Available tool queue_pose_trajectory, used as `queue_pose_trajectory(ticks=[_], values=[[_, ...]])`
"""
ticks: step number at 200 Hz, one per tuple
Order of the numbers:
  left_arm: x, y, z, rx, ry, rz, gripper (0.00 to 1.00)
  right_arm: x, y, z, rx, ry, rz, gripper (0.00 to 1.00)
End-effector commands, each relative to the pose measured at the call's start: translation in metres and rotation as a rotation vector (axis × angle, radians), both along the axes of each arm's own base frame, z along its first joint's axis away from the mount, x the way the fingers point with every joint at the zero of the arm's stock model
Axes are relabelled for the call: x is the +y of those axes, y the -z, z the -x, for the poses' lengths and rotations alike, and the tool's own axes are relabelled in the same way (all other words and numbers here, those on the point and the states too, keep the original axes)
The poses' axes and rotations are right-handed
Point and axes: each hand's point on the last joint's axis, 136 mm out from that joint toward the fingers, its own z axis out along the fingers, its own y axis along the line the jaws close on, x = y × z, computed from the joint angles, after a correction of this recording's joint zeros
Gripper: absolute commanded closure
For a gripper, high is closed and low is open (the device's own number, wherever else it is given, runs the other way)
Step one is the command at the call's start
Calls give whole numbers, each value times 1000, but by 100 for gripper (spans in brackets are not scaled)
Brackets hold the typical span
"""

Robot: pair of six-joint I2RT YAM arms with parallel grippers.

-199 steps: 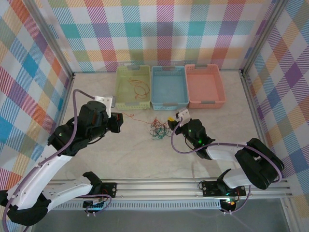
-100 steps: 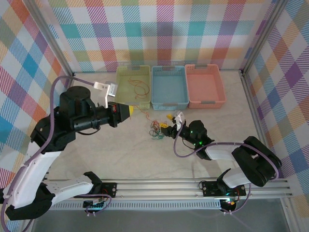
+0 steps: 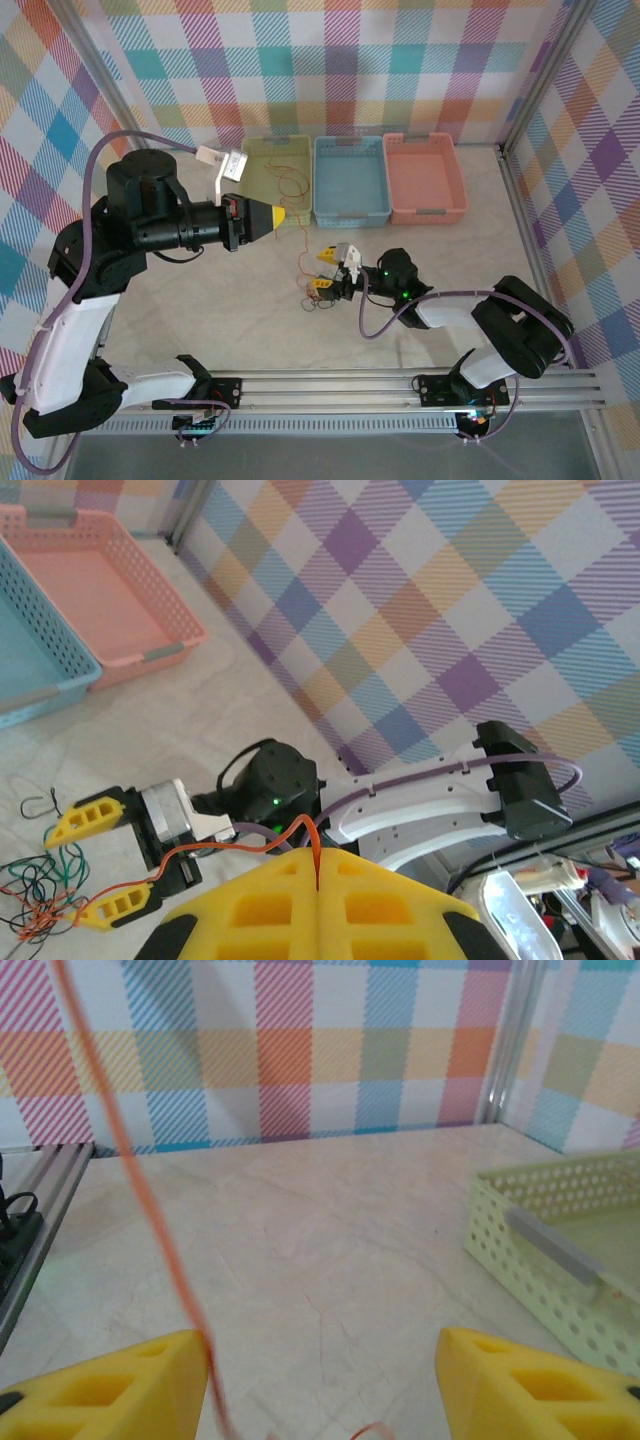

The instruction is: Untangle the cables

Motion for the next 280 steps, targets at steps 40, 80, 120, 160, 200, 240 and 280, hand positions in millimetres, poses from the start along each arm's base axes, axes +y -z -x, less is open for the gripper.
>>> queue_pose_trajectory(ticks=[40, 80, 120, 160, 200, 240, 280], values=[[-3, -17, 17, 12, 81, 54, 100, 21, -7, -40, 59, 107, -15, 42], [-12, -38, 25, 12, 155, 113, 100, 20, 14, -95, 157, 344, 59, 44], [-19, -51, 33, 22, 226, 150, 100, 17, 35, -130, 224, 440, 109, 48], [-17, -73, 39, -27, 239, 194, 100, -11, 50, -151, 326, 555, 118, 51], [-7, -99, 54, -138, 267, 271, 100, -35, 54, -151, 380, 608, 95, 51], [10, -107, 60, -182, 196, 279, 100, -48, 59, -141, 429, 630, 78, 51], [42, -116, 60, -268, 33, 261, 100, -65, 63, -131, 468, 671, 68, 52]])
